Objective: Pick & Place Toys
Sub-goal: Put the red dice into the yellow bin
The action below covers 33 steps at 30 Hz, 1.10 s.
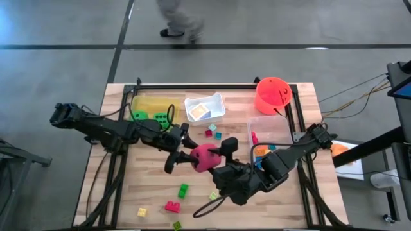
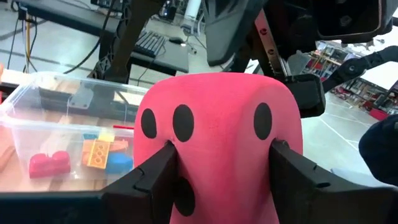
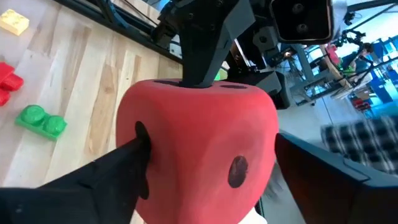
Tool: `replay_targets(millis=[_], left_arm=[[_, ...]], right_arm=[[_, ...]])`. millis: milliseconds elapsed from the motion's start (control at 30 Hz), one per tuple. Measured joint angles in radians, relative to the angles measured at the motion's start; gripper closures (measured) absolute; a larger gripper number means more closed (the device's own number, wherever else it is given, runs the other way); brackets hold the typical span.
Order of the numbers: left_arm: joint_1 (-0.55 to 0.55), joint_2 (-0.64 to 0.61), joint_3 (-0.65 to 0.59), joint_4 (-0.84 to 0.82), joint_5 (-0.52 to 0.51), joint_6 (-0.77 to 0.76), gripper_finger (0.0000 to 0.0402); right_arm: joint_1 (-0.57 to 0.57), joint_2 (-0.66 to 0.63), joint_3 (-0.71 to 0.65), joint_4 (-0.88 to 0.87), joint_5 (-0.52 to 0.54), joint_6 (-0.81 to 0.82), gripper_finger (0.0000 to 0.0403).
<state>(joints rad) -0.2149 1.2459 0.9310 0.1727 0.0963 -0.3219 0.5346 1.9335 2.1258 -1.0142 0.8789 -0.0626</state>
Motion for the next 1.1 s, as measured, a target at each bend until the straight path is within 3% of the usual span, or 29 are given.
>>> replay_targets(millis=[133, 533, 733, 900, 1100], left_arm=[[0.000, -0.019, 0.000, -0.036, -0.024, -0.006, 0.0215], [0.001, -0.135, 0.002, -0.253, -0.177, -0.052, 0.0217], [0.004, -0.211, 0.001, -0.427, -0.318, -0.102, 0.0224], [0.053, -0.299, 0.001, -0.621, -0.514, -0.147, 0.0224], [0.232, -0.332, 0.015, -0.806, -0.576, -0.192, 0.0224]], right_arm=[[-0.001, 0.001, 0.000, 0.000, 0.009, 0.016, 0.0043], [-0.002, -0.010, 0.000, -0.023, 0.097, 0.087, 0.0039], [-0.004, -0.016, 0.000, -0.208, 0.085, 0.384, 0.0039], [-0.006, -0.016, -0.012, -0.459, -0.066, 0.720, 0.0039], [-0.002, -0.021, -0.111, -0.525, -0.164, 0.821, 0.0039]])
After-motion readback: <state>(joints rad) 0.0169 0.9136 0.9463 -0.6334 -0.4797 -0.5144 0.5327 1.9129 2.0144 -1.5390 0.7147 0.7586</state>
